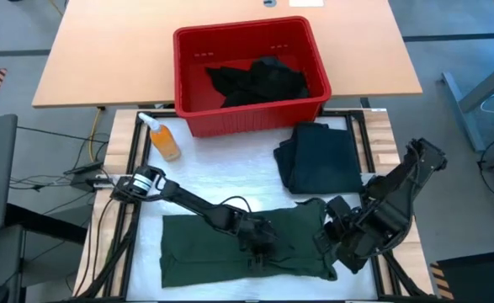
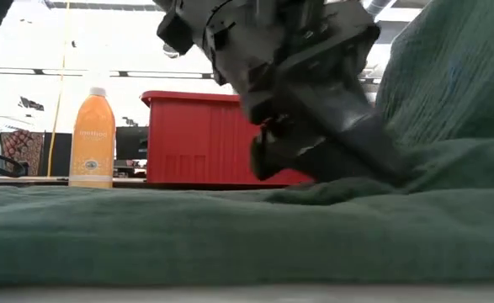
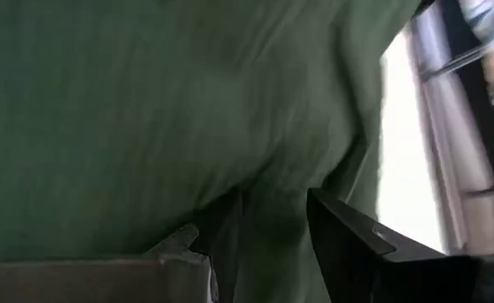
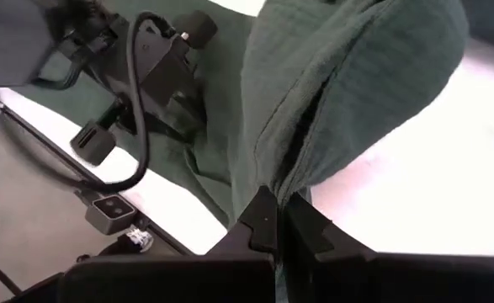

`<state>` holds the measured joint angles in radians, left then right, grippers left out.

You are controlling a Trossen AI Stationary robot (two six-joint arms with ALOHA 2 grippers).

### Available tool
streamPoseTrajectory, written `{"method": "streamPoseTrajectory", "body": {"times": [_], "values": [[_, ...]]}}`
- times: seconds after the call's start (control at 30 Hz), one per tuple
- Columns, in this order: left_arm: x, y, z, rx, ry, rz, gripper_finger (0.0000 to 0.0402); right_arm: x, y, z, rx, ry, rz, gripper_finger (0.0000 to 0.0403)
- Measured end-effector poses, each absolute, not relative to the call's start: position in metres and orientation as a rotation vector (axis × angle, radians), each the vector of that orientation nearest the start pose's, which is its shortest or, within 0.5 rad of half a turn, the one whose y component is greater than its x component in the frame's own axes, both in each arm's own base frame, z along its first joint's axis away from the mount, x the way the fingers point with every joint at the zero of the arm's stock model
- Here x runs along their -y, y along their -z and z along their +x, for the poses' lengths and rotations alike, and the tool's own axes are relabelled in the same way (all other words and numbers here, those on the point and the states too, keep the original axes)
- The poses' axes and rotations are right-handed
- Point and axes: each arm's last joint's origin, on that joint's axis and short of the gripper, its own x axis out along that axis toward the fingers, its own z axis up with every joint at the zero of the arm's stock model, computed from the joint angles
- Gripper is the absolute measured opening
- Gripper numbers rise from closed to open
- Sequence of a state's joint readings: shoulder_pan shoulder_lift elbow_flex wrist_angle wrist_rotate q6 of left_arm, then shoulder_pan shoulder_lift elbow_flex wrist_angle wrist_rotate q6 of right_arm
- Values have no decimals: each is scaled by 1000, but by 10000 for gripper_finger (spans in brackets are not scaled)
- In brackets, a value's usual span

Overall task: Fold laundry
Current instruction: Fold the green polo shirt

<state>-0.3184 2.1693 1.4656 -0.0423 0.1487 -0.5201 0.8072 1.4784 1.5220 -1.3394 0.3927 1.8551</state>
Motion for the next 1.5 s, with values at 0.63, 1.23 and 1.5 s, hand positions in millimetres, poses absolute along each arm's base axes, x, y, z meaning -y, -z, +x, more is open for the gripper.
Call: {"method": "streamPoseTrajectory", "body": {"times": [0.63, 1.23, 1.5], "values": [[143, -163, 448, -814, 242, -310, 125, -154, -444, 169, -901, 467, 922, 20], [137, -126, 533, -639, 304, -577, 125, -140, -479, 162, -873, 355, 1033, 20], [125, -174, 542, -664, 403, -482, 125, -143, -478, 166, -876, 360, 1032, 20]]}}
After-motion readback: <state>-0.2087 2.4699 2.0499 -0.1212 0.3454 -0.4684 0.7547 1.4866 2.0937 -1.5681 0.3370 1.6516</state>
